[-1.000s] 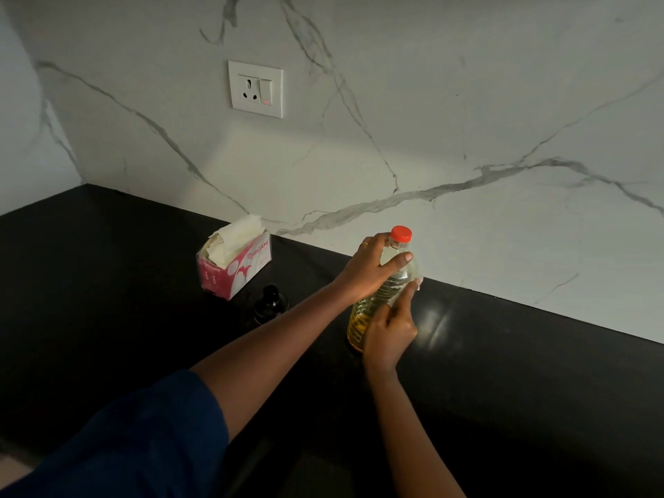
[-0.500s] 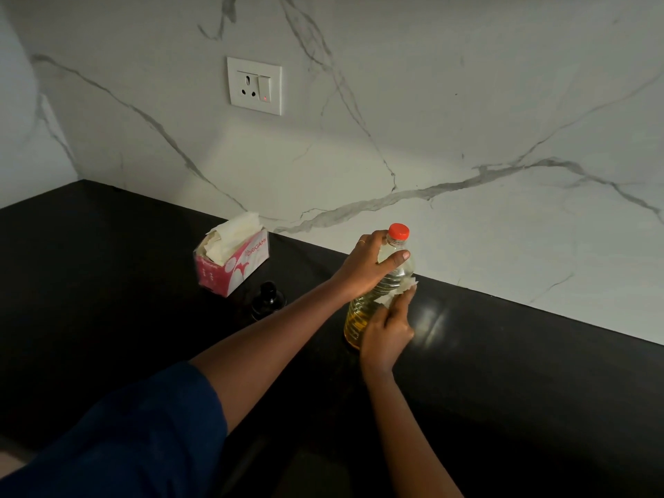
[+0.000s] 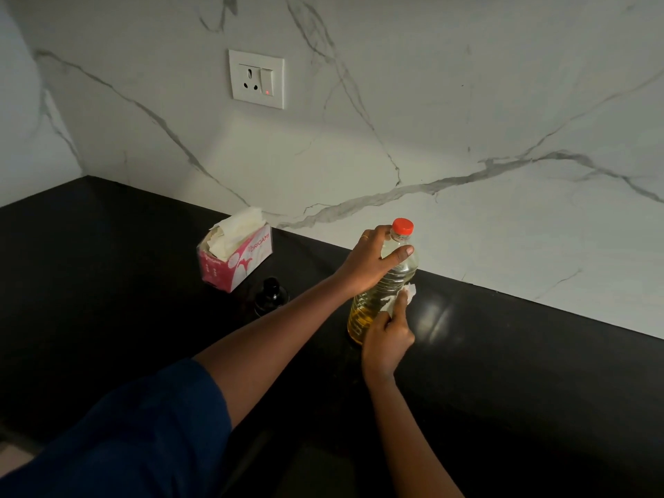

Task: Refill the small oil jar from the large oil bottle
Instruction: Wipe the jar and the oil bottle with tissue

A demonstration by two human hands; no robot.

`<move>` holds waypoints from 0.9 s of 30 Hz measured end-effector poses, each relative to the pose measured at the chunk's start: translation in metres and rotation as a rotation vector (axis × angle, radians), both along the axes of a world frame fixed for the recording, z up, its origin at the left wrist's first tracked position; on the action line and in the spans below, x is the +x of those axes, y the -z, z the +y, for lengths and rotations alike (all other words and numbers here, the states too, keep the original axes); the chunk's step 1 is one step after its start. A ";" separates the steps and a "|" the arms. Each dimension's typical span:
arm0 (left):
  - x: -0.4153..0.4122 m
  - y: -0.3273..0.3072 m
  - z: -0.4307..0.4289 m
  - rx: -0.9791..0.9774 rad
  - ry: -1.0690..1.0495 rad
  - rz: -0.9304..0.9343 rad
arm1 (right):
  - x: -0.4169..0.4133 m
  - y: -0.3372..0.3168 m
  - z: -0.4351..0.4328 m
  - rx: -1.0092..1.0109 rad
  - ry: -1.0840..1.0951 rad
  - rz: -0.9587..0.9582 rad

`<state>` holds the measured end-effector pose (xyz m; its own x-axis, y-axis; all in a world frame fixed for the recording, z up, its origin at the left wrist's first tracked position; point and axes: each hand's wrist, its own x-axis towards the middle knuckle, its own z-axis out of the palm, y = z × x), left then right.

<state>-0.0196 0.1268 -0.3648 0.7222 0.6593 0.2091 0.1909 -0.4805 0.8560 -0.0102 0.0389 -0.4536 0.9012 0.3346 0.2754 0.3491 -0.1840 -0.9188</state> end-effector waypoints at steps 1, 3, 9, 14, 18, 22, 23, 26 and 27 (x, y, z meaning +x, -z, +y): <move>0.000 0.000 -0.001 0.002 -0.002 -0.002 | 0.003 -0.003 0.002 0.010 0.004 -0.011; 0.000 -0.001 -0.001 0.008 -0.005 -0.006 | 0.009 -0.007 0.006 0.022 -0.001 0.003; 0.001 0.001 0.000 0.007 0.005 -0.002 | 0.019 0.004 0.005 -0.028 -0.013 0.125; 0.000 0.000 -0.001 0.021 -0.008 -0.006 | -0.001 0.010 -0.003 -0.044 0.012 0.153; 0.000 0.000 -0.001 0.013 -0.008 -0.011 | -0.001 -0.009 -0.002 0.024 0.033 0.140; 0.000 -0.002 -0.001 0.014 -0.005 -0.012 | 0.016 -0.017 0.001 0.004 0.034 0.171; 0.000 -0.002 -0.002 0.016 -0.006 -0.012 | 0.018 -0.016 0.002 -0.011 0.032 0.198; 0.000 -0.001 -0.001 0.014 -0.005 -0.007 | 0.014 -0.011 -0.002 -0.021 0.046 0.265; 0.000 0.000 -0.001 0.013 -0.004 -0.005 | 0.010 -0.009 -0.004 -0.016 0.054 0.277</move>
<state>-0.0192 0.1254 -0.3646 0.7187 0.6594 0.2206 0.1889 -0.4905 0.8507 0.0001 0.0347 -0.4445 0.9582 0.2859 0.0113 0.0743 -0.2105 -0.9748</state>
